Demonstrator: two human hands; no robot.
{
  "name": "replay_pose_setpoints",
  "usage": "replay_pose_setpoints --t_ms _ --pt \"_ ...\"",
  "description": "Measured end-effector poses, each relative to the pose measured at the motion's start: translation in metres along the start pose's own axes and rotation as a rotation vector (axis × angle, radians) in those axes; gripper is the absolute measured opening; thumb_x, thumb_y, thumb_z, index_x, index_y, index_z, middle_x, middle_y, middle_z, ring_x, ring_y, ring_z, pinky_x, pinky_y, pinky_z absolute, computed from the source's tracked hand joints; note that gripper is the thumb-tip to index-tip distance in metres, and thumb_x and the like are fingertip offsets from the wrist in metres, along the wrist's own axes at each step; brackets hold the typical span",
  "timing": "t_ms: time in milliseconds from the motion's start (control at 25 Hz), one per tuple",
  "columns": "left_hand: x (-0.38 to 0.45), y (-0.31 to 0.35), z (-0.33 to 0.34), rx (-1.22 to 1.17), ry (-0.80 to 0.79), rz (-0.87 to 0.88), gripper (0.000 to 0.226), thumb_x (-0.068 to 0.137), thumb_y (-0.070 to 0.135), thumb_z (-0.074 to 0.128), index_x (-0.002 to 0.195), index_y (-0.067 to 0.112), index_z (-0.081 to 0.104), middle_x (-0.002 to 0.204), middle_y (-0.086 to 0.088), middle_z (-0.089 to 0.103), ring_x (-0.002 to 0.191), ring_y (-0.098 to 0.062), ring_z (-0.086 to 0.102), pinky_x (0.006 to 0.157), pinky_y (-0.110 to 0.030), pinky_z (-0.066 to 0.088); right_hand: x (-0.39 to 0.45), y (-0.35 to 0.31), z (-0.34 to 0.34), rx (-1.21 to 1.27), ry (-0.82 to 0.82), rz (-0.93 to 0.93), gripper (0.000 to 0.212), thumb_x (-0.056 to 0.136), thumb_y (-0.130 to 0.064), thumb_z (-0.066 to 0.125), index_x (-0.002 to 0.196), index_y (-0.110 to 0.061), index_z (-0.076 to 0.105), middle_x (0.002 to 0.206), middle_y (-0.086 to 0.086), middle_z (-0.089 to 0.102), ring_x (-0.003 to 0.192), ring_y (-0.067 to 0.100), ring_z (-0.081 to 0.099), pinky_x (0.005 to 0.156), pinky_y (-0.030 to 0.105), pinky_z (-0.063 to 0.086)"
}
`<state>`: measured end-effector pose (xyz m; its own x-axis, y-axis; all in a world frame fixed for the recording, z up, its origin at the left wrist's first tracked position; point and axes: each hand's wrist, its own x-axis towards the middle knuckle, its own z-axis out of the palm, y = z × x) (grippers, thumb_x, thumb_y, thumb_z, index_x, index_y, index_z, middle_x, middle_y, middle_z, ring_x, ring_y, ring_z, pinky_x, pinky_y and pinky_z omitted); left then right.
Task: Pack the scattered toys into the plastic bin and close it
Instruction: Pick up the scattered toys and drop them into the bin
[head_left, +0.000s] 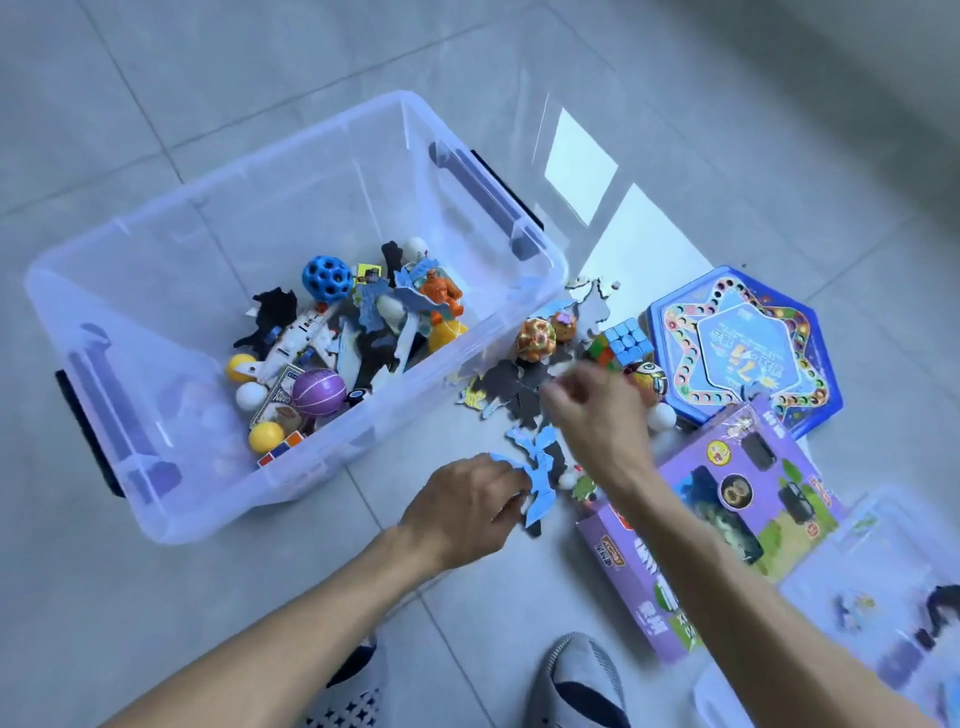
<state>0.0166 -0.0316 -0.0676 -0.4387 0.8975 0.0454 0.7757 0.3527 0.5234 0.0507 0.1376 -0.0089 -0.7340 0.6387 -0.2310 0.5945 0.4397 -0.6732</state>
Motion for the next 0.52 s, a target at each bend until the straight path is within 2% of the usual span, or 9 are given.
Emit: replay_pose_setpoints --t_ms 80,160,200,240,280,320,400,480,520 --pt "0.018 -0.012 0.029 0.098 -0.156 0.007 0.021 0.088 0.027 0.050 0.097 0.014 0.064 0.092 -0.002 0.065 0.082 -0.025 0.060 0.064 -0.038 0.054 -0.030 0.051 0.035 -0.280 -0.125 0.093 0.020 0.086 -0.035 0.058 0.079 -0.018 0.066 0.073 0.006 0.071 0.070 0.027 0.067 0.059 0.033 0.047" --pt "0.033 -0.023 0.051 0.249 -0.277 -0.068 0.039 0.090 0.035 0.058 0.121 0.012 0.055 0.118 -0.006 0.057 0.102 -0.028 0.056 0.075 -0.040 0.051 -0.052 0.088 0.063 -0.559 -0.192 -0.008 0.025 0.081 -0.038 0.064 0.074 -0.014 0.063 0.074 0.010 0.069 0.075 0.035 0.065 0.060 0.035 0.041" --pt "0.036 -0.028 0.057 0.306 -0.287 -0.100 0.046 0.087 0.038 0.064 0.123 0.013 0.054 0.119 -0.006 0.056 0.103 -0.028 0.055 0.075 -0.038 0.049 -0.057 0.093 0.073 -0.659 -0.229 -0.079 0.027 0.076 -0.038 0.070 0.070 -0.013 0.061 0.070 0.010 0.067 0.072 0.035 0.063 0.061 0.036 0.043" --pt "0.034 -0.030 0.060 0.333 -0.250 -0.127 0.045 0.082 0.039 0.070 0.117 0.014 0.057 0.113 -0.005 0.058 0.098 -0.026 0.057 0.071 -0.035 0.049 -0.057 0.095 0.082 -0.718 -0.220 -0.127 0.029 0.071 -0.036 0.076 0.068 -0.012 0.060 0.066 0.011 0.064 0.069 0.035 0.062 0.062 0.038 0.045" --pt "0.029 -0.032 0.063 0.309 -0.208 -0.168 0.041 0.078 0.038 0.074 0.109 0.015 0.060 0.104 -0.005 0.060 0.092 -0.025 0.058 0.069 -0.034 0.048 -0.055 0.097 0.090 -0.744 -0.186 -0.154 0.030 0.069 -0.034 0.079 0.067 -0.012 0.059 0.063 0.011 0.063 0.067 0.034 0.061 0.062 0.039 0.046" --pt "0.022 -0.033 0.063 0.183 -0.214 -0.262 0.035 0.079 0.036 0.074 0.104 0.015 0.059 0.100 -0.005 0.060 0.090 -0.025 0.057 0.070 -0.033 0.046 -0.053 0.098 0.094 -0.759 -0.130 -0.147 0.031 0.070 -0.033 0.080 0.069 -0.012 0.058 0.062 0.011 0.063 0.067 0.034 0.060 0.063 0.039 0.046" --pt "0.004 -0.032 0.065 -0.062 -0.233 -0.414 0.027 0.082 0.027 0.069 0.102 0.014 0.055 0.097 -0.005 0.062 0.090 -0.026 0.058 0.074 -0.031 0.040 -0.047 0.101 0.097 -0.701 -0.093 -0.047 0.031 0.075 -0.036 0.075 0.082 -0.013 0.055 0.071 0.010 0.066 0.076 0.034 0.061 0.067 0.040 0.042" --pt "-0.010 -0.031 0.067 -0.121 -0.258 -0.465 0.018 0.082 0.023 0.065 0.096 0.015 0.058 0.092 -0.003 0.063 0.088 -0.025 0.059 0.072 -0.029 0.039 -0.043 0.105 0.095 -0.600 -0.131 0.034 0.029 0.077 -0.032 0.068 0.092 -0.015 0.051 0.085 0.008 0.066 0.088 0.034 0.058 0.073 0.040 0.037" --pt "-0.015 -0.032 0.066 -0.177 -0.236 -0.516 0.013 0.082 0.023 0.065 0.091 0.015 0.060 0.090 -0.001 0.061 0.087 -0.023 0.059 0.070 -0.029 0.039 -0.043 0.108 0.093 -0.552 -0.155 0.030 0.025 0.076 -0.029 0.066 0.090 -0.015 0.051 0.087 0.007 0.065 0.088 0.034 0.057 0.073 0.040 0.036"
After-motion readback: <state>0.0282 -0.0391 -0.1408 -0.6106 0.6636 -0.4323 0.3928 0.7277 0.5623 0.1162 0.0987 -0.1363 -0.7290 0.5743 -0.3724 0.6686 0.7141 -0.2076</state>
